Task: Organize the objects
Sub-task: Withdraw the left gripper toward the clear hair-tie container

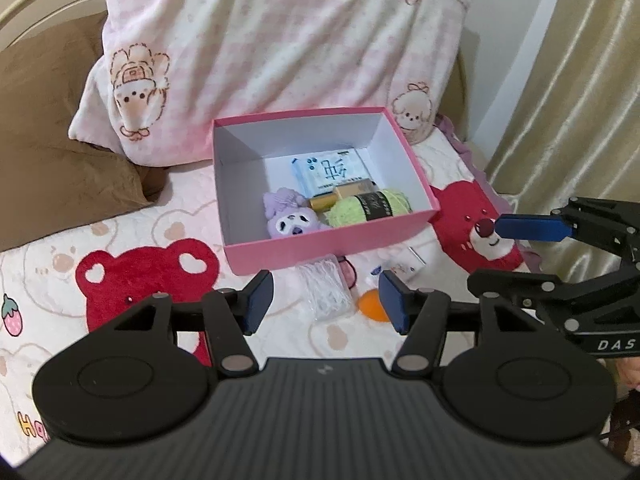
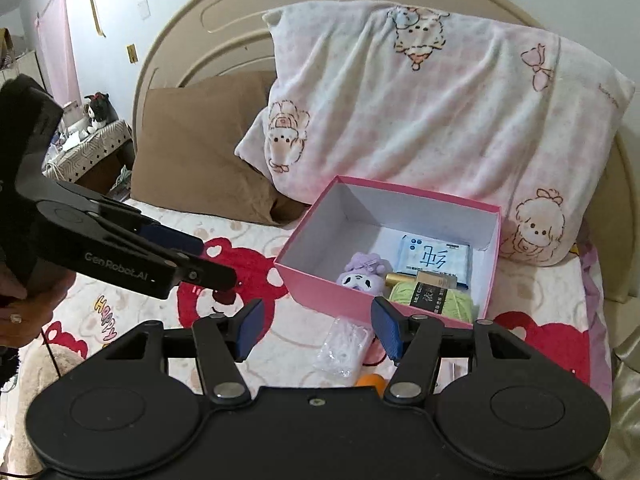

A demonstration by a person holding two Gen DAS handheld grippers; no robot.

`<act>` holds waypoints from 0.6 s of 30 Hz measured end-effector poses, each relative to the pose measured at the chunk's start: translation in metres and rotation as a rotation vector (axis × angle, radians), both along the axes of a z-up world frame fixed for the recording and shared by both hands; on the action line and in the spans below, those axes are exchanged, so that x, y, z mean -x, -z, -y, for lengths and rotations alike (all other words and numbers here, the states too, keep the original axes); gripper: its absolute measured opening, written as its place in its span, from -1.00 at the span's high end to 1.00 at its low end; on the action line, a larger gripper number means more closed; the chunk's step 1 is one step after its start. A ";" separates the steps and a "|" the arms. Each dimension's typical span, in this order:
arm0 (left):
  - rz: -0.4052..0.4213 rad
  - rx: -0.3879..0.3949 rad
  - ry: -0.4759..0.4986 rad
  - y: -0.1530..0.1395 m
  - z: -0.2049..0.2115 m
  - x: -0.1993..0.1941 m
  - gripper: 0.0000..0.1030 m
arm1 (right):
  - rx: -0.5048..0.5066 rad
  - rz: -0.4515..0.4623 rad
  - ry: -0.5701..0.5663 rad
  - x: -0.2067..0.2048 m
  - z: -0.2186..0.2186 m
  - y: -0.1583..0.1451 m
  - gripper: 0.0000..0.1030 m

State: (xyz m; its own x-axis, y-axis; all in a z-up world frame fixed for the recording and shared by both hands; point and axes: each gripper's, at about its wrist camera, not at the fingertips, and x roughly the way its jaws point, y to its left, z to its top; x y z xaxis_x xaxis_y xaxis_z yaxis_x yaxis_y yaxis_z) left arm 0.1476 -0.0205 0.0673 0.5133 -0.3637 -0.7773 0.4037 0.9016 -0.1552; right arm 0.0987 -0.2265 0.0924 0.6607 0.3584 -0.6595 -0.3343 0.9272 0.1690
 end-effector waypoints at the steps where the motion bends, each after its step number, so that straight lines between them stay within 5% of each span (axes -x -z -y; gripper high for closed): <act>1: -0.003 0.005 0.001 0.003 -0.001 0.002 -0.13 | -0.006 0.000 0.002 0.004 0.000 0.001 -0.27; 18: -0.061 0.029 -0.050 0.090 -0.013 -0.010 -0.41 | 0.130 -0.016 -0.049 0.017 -0.035 0.076 -0.69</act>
